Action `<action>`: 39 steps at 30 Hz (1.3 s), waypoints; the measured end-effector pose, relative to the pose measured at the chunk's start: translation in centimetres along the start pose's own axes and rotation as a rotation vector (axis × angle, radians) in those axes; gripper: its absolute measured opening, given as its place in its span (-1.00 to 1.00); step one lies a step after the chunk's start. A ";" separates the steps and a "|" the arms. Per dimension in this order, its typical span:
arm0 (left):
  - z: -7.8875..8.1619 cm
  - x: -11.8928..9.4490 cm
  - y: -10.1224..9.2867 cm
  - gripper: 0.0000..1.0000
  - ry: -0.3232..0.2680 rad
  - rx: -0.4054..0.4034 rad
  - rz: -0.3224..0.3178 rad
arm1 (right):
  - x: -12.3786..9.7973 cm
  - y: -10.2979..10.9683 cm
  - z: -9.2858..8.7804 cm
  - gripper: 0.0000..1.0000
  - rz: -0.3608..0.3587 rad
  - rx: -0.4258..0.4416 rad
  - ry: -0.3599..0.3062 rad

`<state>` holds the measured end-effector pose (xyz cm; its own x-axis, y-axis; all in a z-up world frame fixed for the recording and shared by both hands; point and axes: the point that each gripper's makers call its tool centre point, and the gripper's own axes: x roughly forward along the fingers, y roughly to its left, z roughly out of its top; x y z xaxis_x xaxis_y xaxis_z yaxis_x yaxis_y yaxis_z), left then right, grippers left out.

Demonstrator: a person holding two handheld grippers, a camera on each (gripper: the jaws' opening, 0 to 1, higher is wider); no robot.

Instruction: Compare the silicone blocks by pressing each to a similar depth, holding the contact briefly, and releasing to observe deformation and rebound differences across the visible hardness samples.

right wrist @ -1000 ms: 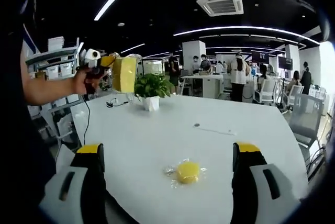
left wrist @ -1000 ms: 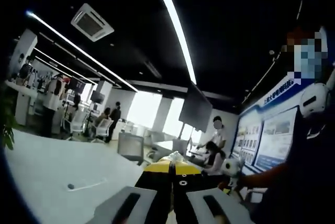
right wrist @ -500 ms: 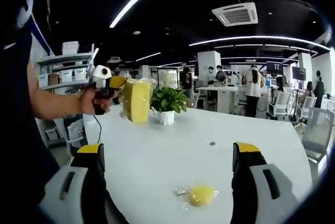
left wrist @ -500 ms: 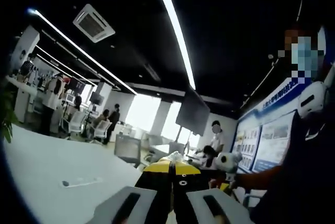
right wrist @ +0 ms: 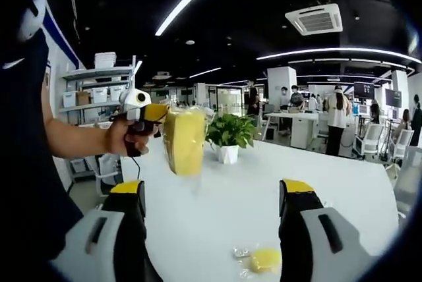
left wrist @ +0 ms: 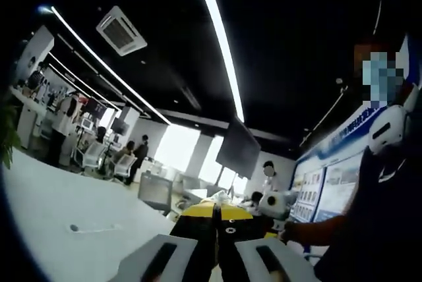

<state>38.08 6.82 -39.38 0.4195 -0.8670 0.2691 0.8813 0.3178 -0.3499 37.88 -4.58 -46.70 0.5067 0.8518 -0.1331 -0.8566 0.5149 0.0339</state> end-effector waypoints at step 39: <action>-2.2 1.1 -3.7 -1.00 0.021 -0.073 -0.096 | 3.2 5.3 2.2 -0.23 0.216 0.081 -0.057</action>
<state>34.78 3.78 -39.77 0.3283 -0.9003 0.2857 0.8987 0.2046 -0.3880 35.14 1.13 -44.75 0.3189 0.9460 -0.0580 -0.9364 0.3240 0.1348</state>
